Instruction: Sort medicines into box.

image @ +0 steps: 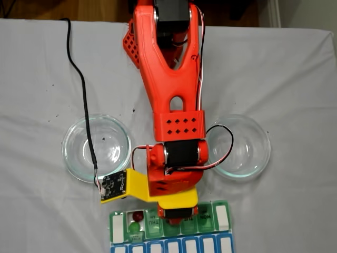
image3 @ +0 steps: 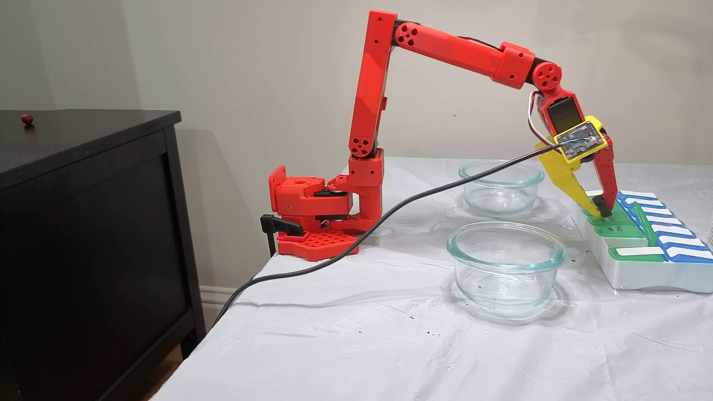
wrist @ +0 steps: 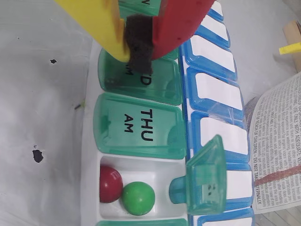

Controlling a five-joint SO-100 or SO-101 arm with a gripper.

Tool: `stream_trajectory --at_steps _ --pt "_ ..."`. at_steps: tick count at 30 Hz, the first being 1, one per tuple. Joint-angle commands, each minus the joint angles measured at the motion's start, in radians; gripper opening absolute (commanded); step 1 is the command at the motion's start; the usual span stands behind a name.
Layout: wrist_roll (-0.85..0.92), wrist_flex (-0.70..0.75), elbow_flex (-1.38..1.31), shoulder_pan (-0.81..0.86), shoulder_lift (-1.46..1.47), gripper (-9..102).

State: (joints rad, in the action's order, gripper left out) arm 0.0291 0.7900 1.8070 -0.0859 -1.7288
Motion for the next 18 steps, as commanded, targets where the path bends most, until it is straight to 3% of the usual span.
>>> stream_trajectory --at_steps 1,5,6,12,18 --pt "0.043 -0.147 0.038 0.018 -0.155 0" --pt "0.129 -0.557 0.232 0.087 -0.383 0" --pt "0.141 -0.595 0.244 0.103 -0.400 0" --pt "0.207 -0.756 0.288 0.155 -0.393 0" --pt "0.238 -0.772 0.241 0.189 -0.311 0"
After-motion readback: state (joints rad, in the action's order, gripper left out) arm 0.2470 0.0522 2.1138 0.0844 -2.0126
